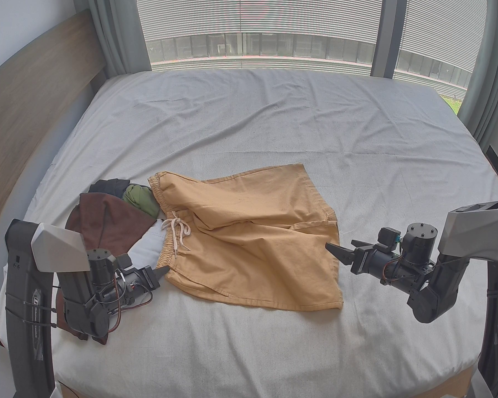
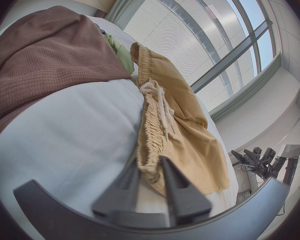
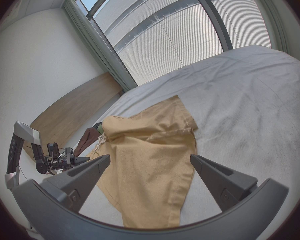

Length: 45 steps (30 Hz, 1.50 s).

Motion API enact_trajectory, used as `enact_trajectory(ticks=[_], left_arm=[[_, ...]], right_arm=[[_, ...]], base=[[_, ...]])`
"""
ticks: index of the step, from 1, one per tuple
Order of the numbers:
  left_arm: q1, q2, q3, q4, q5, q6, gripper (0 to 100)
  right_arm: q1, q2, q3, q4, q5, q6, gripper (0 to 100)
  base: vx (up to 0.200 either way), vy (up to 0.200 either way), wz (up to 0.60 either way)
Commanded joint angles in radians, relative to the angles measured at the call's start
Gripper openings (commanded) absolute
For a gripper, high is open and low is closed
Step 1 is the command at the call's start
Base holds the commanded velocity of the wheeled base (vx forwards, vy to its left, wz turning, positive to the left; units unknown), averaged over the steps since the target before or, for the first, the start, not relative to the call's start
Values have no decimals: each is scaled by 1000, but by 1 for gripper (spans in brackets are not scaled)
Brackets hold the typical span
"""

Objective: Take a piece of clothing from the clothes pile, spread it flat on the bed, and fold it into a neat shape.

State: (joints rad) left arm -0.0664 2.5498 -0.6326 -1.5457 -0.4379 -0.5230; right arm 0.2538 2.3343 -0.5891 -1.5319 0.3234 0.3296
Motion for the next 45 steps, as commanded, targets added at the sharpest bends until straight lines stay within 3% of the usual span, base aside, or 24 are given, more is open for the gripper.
enact_trajectory(ticks=[1,13,25,45], left_arm=[[2,7,-1,-1,-1,1,0],[13,0,-12,-2,-1,8,0],[63,-45,-27,-1,-5,0,0],[56,-48,-29,-2,-5,12,0]], right_arm=[[4,33,37,9,5,2,100],[22,129,190,9,60,82,100],[15,162,184,6,98,177,100],[64,171,196,7,95,169,100]], base=[[0,0,0],[0,0,0],[0,0,0],[0,0,0]])
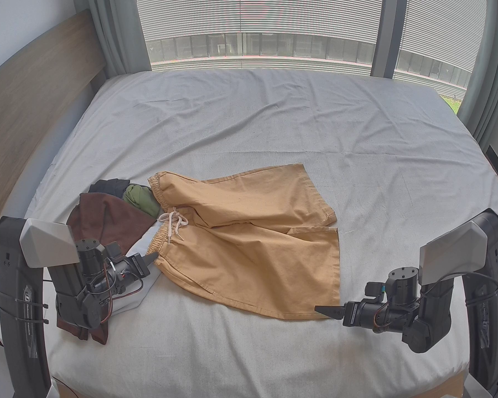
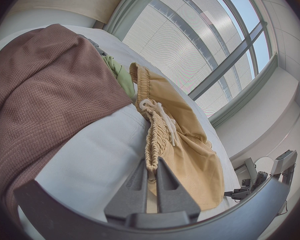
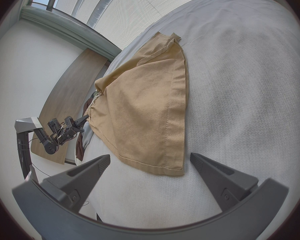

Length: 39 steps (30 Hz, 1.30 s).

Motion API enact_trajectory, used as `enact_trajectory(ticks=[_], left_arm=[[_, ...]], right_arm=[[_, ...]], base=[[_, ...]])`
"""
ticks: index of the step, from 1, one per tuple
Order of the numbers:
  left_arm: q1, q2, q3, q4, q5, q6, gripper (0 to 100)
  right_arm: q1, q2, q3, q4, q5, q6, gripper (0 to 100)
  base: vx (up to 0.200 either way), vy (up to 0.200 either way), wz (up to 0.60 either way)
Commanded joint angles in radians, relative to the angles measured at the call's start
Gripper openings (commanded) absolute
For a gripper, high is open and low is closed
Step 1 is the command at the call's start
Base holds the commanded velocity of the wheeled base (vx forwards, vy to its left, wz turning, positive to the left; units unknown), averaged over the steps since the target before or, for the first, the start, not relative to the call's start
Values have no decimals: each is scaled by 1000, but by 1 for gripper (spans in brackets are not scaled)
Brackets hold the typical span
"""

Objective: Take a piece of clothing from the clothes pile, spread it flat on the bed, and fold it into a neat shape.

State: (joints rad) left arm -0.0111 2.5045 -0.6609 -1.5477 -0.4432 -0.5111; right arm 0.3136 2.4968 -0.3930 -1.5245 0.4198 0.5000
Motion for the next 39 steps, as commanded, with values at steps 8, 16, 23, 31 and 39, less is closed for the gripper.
enact_trajectory(ticks=[8,16,23,31,39], left_arm=[[0,-3,1,0,3,2,0],[2,-3,1,0,4,0,0],[3,-85,84,1,-6,-9,0],[-21,-202,244,4,-5,-7,0],[-38,-243,399,4,-5,54,0]], right_arm=[[4,10,-1,0,-1,-6,0],[-2,8,5,1,-3,-6,0],[-39,-62,49,4,-1,-35,0],[-67,-82,92,55,1,-106,0],[-62,-99,123,55,1,-109,0]], base=[[0,0,0],[0,0,0],[0,0,0],[0,0,0],[0,0,0]])
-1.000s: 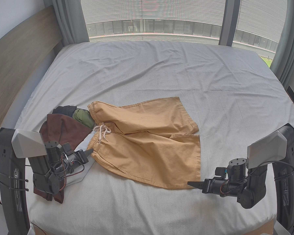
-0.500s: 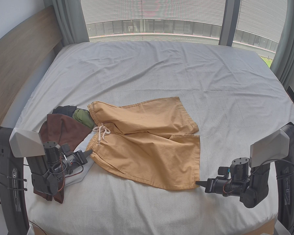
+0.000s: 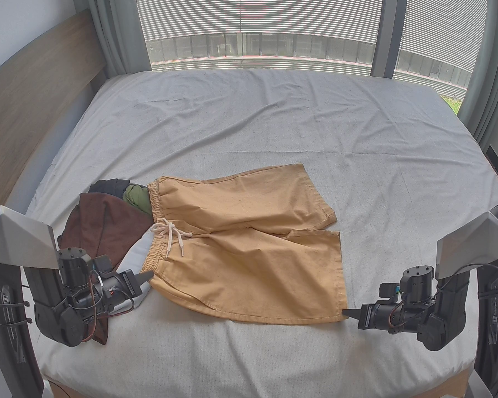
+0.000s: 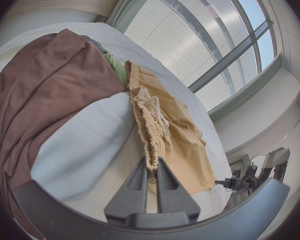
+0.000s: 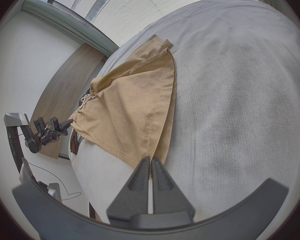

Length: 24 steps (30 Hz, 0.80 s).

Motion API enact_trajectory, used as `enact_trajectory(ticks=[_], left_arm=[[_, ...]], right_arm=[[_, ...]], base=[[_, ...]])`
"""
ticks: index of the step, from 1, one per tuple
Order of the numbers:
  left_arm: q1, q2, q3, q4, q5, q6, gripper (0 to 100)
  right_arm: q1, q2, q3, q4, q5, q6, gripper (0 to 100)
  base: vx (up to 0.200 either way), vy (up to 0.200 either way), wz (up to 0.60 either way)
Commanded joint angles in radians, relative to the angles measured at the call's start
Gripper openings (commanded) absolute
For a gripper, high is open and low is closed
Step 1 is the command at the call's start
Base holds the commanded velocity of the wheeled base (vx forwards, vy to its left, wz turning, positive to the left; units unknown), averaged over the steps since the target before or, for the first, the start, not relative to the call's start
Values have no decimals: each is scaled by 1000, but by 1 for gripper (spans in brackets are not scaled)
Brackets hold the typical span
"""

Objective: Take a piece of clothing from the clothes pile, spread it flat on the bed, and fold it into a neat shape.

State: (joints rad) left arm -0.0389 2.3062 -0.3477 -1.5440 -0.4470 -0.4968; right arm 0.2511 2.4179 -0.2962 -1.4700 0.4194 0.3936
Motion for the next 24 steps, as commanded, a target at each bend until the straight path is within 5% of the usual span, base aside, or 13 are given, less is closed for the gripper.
enact_trajectory(ticks=[1,24], left_arm=[[-6,-45,111,1,-1,66,0],[44,71,197,-2,4,224,0]], right_arm=[[2,-22,31,0,-1,-2,0],[7,-19,68,0,1,-48,0]], base=[[0,0,0],[0,0,0]])
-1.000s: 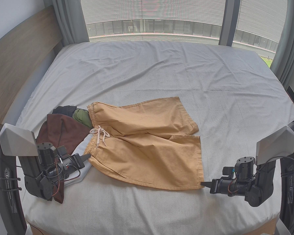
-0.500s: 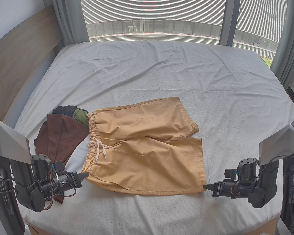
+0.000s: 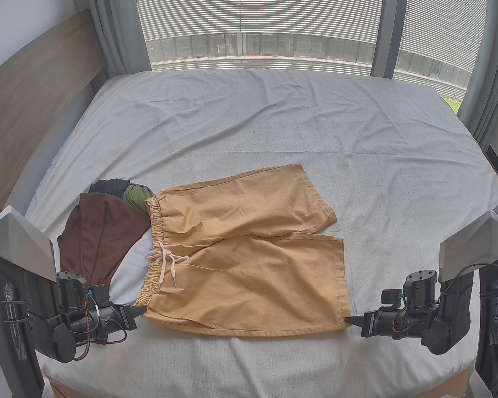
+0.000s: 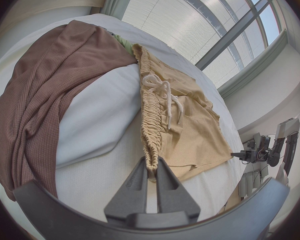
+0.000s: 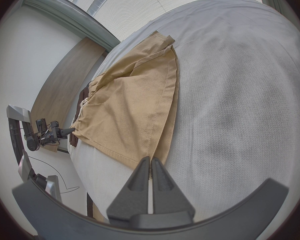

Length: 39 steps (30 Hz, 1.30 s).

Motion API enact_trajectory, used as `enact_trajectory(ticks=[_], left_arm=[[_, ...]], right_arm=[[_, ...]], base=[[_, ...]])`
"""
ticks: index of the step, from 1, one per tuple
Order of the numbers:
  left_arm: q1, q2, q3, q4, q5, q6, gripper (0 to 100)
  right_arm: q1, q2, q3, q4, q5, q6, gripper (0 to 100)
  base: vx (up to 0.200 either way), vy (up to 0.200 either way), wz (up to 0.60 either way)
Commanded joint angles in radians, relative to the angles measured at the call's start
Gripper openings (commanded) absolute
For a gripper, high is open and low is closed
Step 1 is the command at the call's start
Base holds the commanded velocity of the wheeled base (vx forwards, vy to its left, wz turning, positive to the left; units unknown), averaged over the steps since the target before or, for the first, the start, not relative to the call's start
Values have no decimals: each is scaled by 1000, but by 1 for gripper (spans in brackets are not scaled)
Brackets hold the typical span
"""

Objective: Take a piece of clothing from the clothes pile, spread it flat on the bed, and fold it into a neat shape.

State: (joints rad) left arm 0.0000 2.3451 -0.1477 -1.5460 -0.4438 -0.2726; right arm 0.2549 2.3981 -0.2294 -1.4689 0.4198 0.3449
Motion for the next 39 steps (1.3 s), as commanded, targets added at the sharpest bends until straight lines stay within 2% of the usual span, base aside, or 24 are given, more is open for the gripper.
enact_trajectory(ticks=[1,4,5,6,15,20,27,39], left_arm=[[6,33,-1,0,1,1,0],[6,28,3,-2,-1,1,0],[6,26,5,-2,-3,0,100],[6,26,5,-2,-3,0,100],[8,2,8,-2,-6,-10,100],[63,-29,-1,-2,-10,-5,100],[86,-61,3,-2,-50,-8,100],[71,-59,8,-2,-53,-8,100]], right_arm=[[1,1,-1,-1,-1,0,0],[1,1,-1,-8,1,0,0],[1,1,-1,-5,-1,0,0],[1,1,-1,-5,-1,0,100],[-8,-22,2,-11,-1,0,100],[-55,-137,30,1,1,-14,100],[-106,-246,24,56,1,-15,100],[-98,-240,21,73,1,-15,100]], base=[[0,0,0],[0,0,0],[0,0,0],[0,0,0],[0,0,0],[0,0,0],[0,0,0],[0,0,0]])
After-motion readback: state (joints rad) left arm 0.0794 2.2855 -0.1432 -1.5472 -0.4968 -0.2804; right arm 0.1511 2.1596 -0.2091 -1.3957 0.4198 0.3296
